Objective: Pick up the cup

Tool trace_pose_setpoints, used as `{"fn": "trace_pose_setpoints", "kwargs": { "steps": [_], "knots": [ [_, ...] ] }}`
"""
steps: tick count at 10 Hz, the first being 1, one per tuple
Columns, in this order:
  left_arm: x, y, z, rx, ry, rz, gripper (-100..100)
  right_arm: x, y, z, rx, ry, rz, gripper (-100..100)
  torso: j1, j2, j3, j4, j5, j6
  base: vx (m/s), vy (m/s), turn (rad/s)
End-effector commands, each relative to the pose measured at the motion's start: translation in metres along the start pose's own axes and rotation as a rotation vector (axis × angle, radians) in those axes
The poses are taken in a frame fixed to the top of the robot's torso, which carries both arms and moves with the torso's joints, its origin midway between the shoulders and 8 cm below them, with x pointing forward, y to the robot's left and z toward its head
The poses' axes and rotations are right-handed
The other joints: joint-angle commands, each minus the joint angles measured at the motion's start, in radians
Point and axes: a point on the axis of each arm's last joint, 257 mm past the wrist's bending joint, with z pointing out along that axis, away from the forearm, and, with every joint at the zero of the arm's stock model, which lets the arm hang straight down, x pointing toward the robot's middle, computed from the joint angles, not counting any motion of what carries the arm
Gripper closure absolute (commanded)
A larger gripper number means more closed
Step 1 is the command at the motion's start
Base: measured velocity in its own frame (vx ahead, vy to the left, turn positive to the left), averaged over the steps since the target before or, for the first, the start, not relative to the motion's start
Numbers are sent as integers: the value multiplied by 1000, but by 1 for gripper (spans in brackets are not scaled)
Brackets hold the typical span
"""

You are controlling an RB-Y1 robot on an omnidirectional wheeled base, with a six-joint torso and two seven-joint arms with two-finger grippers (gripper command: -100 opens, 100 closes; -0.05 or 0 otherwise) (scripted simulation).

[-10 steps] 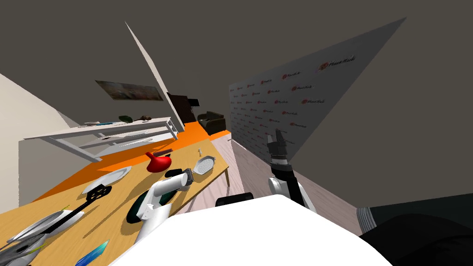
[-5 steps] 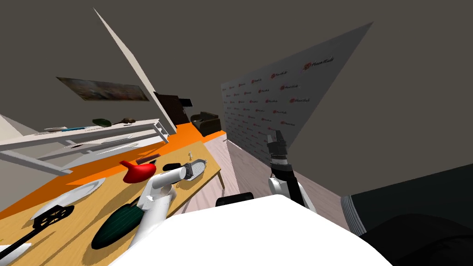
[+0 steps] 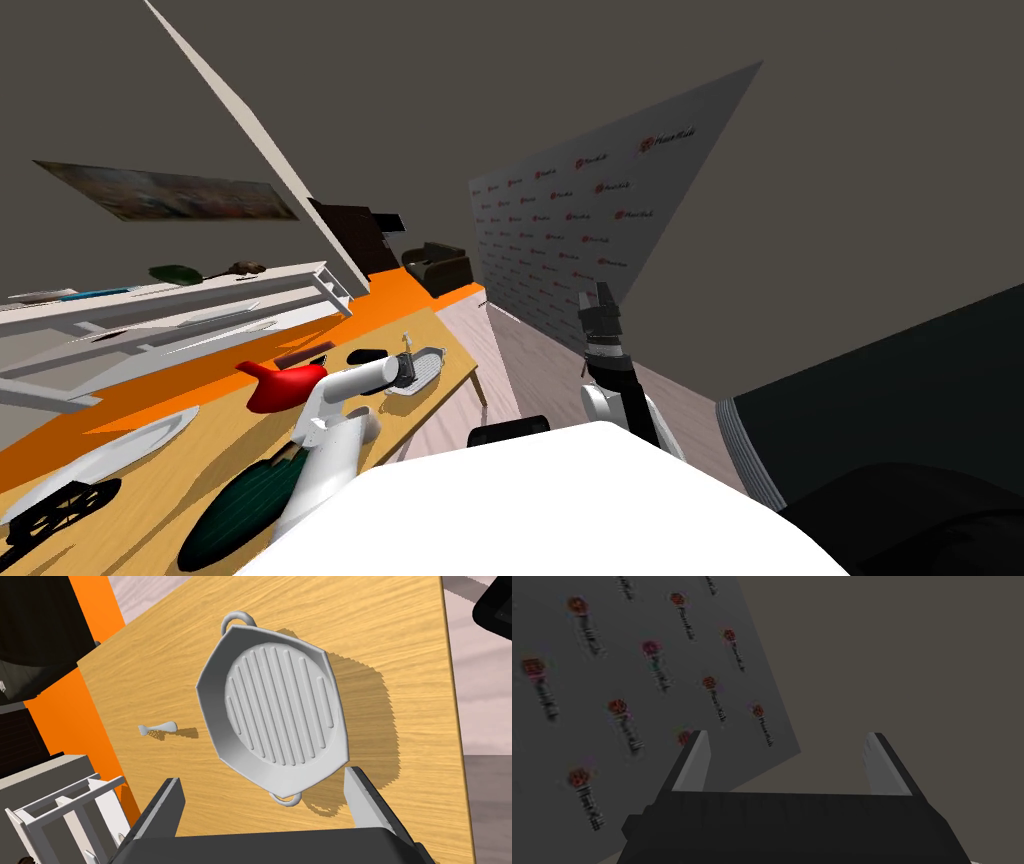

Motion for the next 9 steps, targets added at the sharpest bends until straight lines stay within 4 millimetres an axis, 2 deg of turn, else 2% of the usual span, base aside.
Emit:
{"fn": "trace_pose_setpoints", "kwargs": {
  "steps": [1, 5, 9],
  "knots": [
    [-3, 5, 0, -30, -1, -10, -100, 0, 0, 0, 0, 0, 0, 0, 0, 0, 0, 0, 0, 0, -58, 95, -98],
    [-13, 25, 0, -119, -5, -46, -100, 0, 0, 0, 0, 0, 0, 0, 2, 2, 1, 0, 0, 0, -70, 117, -116],
    [-25, 54, 0, -228, -13, -89, -100, 0, 0, 0, 0, 0, 0, 0, 5, 1, 1, 0, 1, 0, -78, 146, -110]
  ]
}}
